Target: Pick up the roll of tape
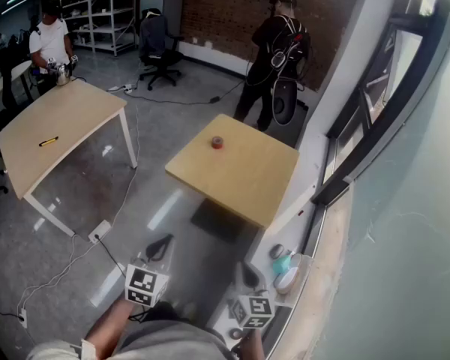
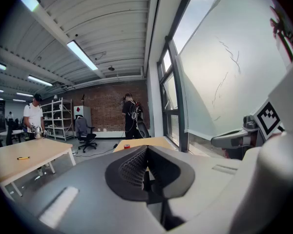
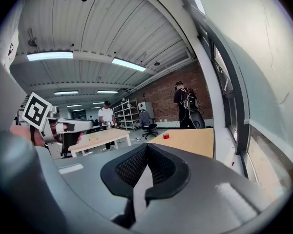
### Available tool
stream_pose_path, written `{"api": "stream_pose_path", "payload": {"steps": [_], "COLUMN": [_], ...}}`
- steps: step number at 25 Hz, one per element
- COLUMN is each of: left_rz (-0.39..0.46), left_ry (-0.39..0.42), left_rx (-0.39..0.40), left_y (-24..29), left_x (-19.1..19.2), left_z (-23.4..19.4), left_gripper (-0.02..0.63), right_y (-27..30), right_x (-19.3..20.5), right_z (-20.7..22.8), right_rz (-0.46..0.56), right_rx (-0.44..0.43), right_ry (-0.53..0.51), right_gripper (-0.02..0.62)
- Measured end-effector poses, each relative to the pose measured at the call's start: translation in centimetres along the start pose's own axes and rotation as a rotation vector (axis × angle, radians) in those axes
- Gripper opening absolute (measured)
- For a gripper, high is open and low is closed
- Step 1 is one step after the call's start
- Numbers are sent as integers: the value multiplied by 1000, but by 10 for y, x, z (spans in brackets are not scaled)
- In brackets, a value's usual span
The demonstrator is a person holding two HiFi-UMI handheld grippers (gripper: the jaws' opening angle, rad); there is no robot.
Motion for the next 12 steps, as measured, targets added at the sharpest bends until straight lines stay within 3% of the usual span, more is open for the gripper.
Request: {"api": "stream_pose_path", "payload": {"steps": [12], "left_rz": [4], "left_ry": [6], "left_rx": [-6], "left_y": [3], "left_x": [0], "left_z": [3], "left_gripper": [0], "right_y": [-7], "right_x": [-5], "right_z": [10], "right_rz": [20], "right_rx": [17], "right_ry": [32], "right_gripper": [14]}}
Point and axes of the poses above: the fingertips, and each gripper's own axes: y forward along the fingers, z to its right, x out of its underside, the point moved 9 cm from there along -y, backward along the fingers, and after that the axes turned 15 degrees about -y, right-handed, at the moved point
